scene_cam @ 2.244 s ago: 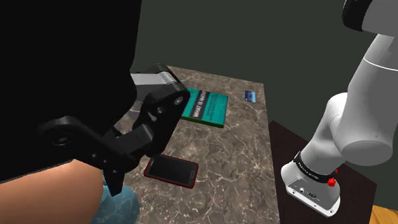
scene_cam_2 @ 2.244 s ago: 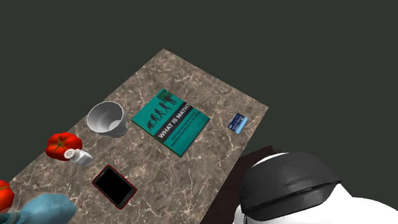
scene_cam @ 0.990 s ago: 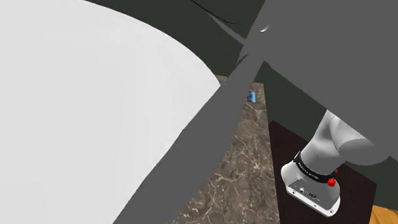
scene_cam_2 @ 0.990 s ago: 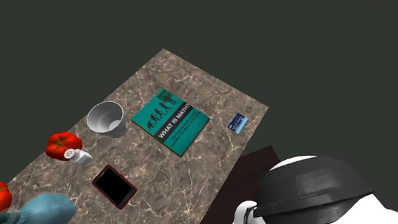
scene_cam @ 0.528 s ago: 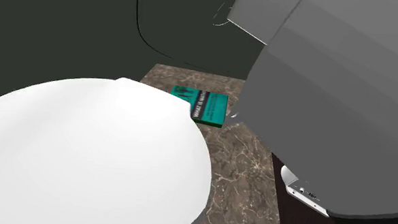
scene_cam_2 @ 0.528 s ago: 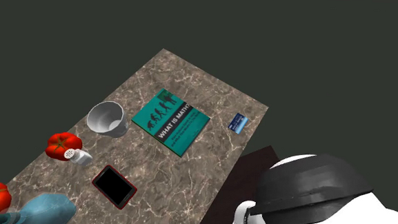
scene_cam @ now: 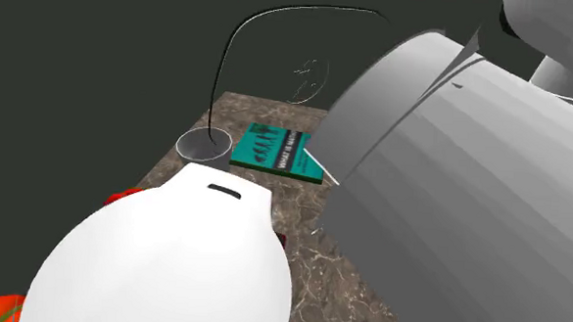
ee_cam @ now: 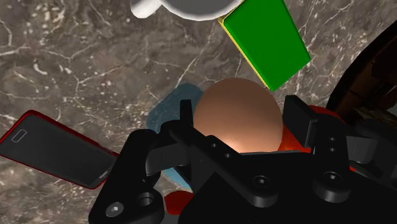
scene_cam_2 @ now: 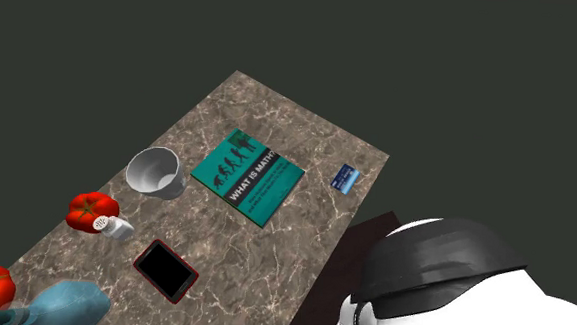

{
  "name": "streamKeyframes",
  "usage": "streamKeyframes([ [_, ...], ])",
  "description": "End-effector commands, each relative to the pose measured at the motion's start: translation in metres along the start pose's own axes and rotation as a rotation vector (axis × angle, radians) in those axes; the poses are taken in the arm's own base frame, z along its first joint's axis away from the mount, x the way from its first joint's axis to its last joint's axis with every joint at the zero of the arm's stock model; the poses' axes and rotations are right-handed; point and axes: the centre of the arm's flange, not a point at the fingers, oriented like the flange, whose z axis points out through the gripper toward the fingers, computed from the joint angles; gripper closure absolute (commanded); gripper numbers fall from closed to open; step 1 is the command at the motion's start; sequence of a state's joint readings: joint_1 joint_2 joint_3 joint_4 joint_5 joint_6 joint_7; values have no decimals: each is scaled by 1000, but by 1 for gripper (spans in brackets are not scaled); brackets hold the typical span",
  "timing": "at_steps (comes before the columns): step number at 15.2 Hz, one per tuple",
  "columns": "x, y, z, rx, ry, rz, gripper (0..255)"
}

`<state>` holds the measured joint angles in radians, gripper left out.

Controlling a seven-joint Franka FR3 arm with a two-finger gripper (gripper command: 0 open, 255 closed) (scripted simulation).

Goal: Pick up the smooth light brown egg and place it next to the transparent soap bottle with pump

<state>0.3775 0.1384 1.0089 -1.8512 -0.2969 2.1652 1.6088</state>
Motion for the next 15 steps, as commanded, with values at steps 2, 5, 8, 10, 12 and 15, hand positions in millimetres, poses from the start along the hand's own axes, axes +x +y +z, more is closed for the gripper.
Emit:
streamKeyframes([
  [2,-3,4,17,1,0,0,255],
  [5,-5,7,32,1,0,0,255],
  [8,-7,11,47,1,0,0,255],
  [10,-9,14,57,1,0,0,255],
  [12,-11,16,67,1,0,0,255],
  [15,-13,20,83,1,0,0,255],
])
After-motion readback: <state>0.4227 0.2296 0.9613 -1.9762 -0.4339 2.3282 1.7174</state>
